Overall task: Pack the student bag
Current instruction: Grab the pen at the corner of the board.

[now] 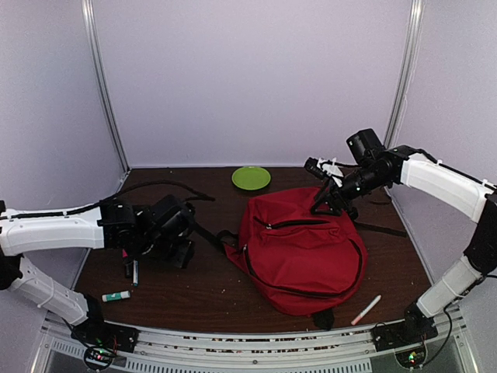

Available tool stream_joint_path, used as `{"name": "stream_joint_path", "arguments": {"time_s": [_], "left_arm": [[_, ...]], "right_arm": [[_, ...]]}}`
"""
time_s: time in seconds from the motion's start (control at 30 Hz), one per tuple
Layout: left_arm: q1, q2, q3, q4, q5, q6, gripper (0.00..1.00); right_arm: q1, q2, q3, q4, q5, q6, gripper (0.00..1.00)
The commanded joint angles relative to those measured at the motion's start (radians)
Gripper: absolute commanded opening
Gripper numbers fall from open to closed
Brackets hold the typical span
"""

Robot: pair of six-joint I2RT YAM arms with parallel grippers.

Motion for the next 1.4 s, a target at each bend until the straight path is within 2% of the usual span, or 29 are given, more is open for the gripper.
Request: {"name": "stream_joint_path", "arguments": {"time_s": [0.0, 0.13, 0.27, 0.43, 0.53, 0.7, 0.87, 1.23, 1.37], "left_arm": [[0.084, -0.102, -0.100, -0.251, -0.032, -0.305, 0.57], [0.206, -0.225, -0.213, -0.289, -0.001, -0.393, 0.52], [0.373, -0.328, -0.295, -0.257, 0.047, -0.388, 0.46], [0.633, -0.336, -0.347, -0.150, 0.232, -0.216, 0.49], [0.729, -0.273, -0.305, -0.129, 0.255, -0.119, 0.49], [0.786, -0.146, -0.219, -0.116, 0.209, -0.029, 0.42], [0.832, -0.033, -0.177, -0.065, 0.234, 0.018, 0.43], [0.860, 0.100, -0.216, 0.023, 0.262, 0.022, 0.43], [0.867, 0.113, -0.227, 0.032, 0.245, 0.012, 0.40]], "right_arm": [[-0.002, -0.070, -0.007, 0.068, 0.082, 0.039, 0.55], [-0.002, -0.101, -0.018, 0.074, 0.061, 0.051, 0.56], [-0.003, -0.126, -0.044, 0.090, 0.057, 0.048, 0.56], [-0.007, -0.136, -0.053, 0.089, 0.045, 0.046, 0.56], [-0.007, -0.136, -0.058, 0.089, 0.040, 0.046, 0.56], [-0.013, -0.141, -0.068, 0.090, 0.027, 0.044, 0.56], [-0.017, -0.146, -0.068, 0.086, 0.038, 0.029, 0.56], [-0.039, -0.148, -0.077, 0.085, 0.010, 0.022, 0.56], [-0.039, -0.143, -0.077, 0.083, 0.000, 0.022, 0.56]]}}
